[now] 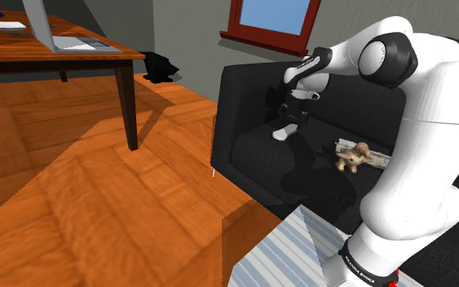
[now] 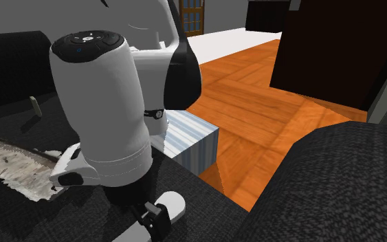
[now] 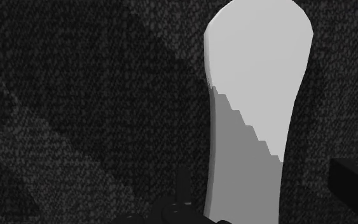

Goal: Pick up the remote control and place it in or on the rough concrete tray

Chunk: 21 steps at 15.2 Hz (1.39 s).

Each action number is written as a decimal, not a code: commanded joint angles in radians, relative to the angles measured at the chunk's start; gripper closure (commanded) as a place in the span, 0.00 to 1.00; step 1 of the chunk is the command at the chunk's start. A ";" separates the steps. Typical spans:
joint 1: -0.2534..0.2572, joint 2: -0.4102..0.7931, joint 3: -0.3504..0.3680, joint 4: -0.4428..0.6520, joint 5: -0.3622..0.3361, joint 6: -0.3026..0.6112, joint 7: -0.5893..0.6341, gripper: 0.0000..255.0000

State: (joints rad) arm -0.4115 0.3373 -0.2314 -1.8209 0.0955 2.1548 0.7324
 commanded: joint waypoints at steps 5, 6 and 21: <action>-0.003 0.030 0.004 -0.022 0.010 0.051 -0.005 0.00; -0.003 0.030 0.004 -0.022 0.010 0.051 -0.005 0.00; -0.003 0.030 0.004 -0.022 0.010 0.051 -0.005 1.00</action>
State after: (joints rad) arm -0.4144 0.3670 -0.2277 -1.8424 0.1056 2.2057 0.7271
